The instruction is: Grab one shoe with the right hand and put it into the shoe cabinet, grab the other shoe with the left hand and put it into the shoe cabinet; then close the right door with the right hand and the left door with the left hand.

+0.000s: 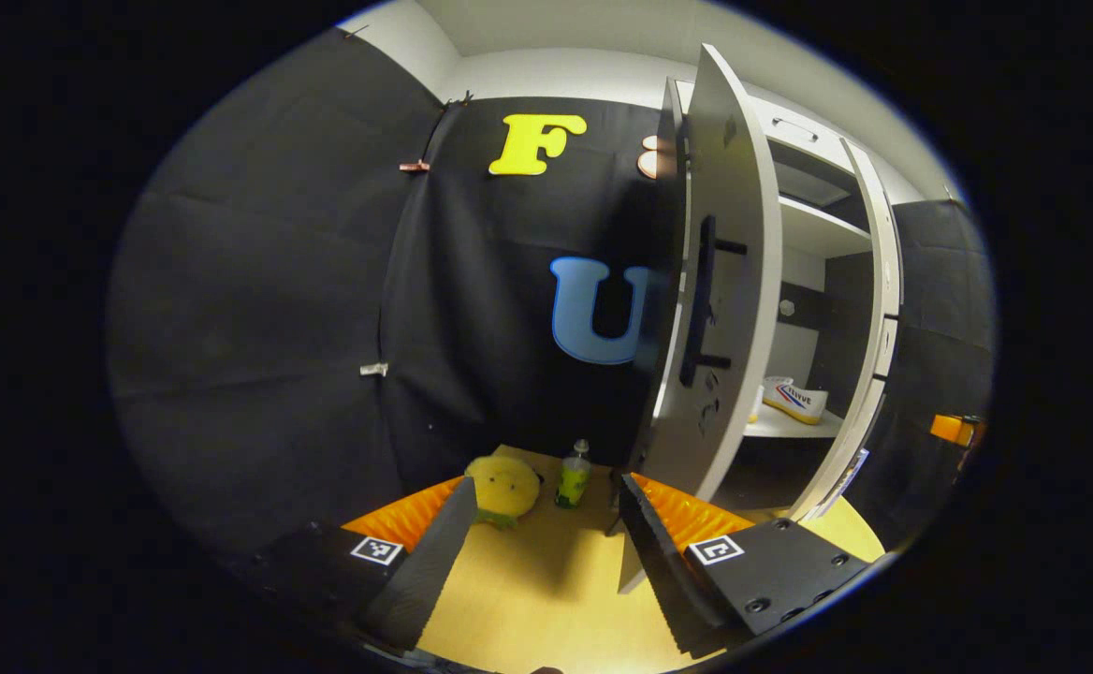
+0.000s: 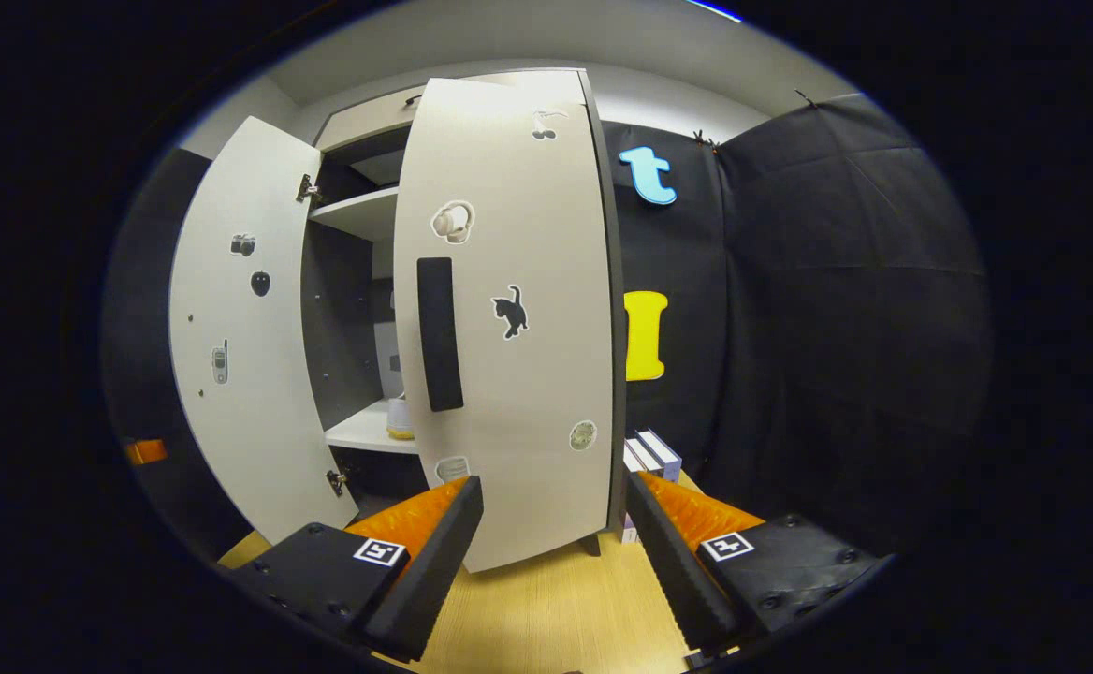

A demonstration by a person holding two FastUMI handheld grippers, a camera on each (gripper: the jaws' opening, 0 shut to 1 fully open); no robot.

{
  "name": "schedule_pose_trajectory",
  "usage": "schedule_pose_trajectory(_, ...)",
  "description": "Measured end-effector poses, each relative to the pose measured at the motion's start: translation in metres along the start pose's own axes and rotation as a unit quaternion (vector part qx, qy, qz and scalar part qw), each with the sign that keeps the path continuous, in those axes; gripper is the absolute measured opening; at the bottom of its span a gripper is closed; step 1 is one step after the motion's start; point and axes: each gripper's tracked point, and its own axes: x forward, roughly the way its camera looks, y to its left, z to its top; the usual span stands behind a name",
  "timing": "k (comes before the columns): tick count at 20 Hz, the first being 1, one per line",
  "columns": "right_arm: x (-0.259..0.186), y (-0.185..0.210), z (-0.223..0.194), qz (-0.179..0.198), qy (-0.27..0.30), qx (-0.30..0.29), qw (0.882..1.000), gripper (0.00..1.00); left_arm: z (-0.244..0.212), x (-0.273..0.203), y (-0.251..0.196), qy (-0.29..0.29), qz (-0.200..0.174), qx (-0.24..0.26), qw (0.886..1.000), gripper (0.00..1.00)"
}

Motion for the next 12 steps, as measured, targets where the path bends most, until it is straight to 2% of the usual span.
schedule_pose_trajectory(2, -0.010, 0.003, -0.013, -0.004, 0.009, 0.008, 1.000, 0.98, 0.022, 0.015, 0.002, -0.008, -0.002, 0.008, 1.000, 0.95)
schedule_pose_trajectory(6, -0.025, 0.017, -0.036, 0.002, 0.033, 0.022, 0.999, 0.98, 0.064, 0.048, -0.002, -0.028, -0.026, -0.009, 0.999, 0.95)
schedule_pose_trajectory(9, -0.035, 0.029, -0.046, 0.009, 0.040, 0.014, 0.999, 0.98, 0.086, 0.070, -0.001, -0.042, -0.023, 0.005, 0.999, 0.95)
schedule_pose_trajectory(12, -0.042, 0.038, -0.052, 0.017, 0.046, 0.013, 0.999, 0.98, 0.103, 0.083, -0.025, -0.050, -0.056, 0.000, 0.997, 0.95)
